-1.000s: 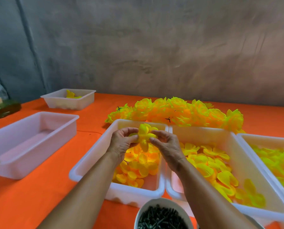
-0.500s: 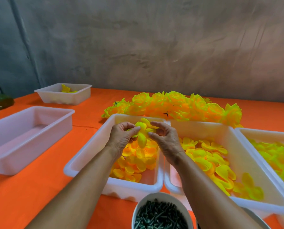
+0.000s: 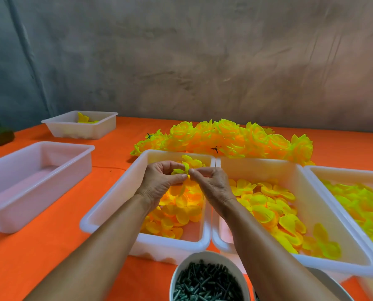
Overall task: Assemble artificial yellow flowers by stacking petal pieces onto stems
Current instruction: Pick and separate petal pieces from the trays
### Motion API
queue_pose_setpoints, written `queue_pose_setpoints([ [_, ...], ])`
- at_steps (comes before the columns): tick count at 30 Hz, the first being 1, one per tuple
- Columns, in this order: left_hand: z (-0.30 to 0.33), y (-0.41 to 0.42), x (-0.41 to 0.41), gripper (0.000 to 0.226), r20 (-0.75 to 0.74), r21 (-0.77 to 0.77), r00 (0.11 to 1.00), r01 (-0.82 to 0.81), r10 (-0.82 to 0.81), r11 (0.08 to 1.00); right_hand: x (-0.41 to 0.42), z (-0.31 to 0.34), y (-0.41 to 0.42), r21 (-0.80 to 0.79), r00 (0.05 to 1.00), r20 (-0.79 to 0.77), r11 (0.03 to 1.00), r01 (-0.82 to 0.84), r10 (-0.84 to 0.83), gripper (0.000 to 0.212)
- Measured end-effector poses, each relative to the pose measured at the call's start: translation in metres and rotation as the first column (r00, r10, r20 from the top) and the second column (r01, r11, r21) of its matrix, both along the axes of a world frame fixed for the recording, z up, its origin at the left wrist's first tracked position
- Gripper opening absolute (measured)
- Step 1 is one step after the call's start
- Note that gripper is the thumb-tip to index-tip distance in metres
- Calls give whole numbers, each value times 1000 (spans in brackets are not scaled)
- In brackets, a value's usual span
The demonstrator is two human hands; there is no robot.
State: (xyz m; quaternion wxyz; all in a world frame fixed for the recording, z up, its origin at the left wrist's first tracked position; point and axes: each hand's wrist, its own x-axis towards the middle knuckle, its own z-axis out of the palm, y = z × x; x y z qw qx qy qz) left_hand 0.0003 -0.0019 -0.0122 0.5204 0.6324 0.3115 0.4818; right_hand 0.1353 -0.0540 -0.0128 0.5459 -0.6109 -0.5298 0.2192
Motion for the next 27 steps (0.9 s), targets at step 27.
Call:
queue_pose_setpoints([
  [27, -2, -2, 3, 12, -171, 67, 975, -130, 140, 989, 2, 1, -1, 128, 957, -291, 992, 14, 24, 19],
])
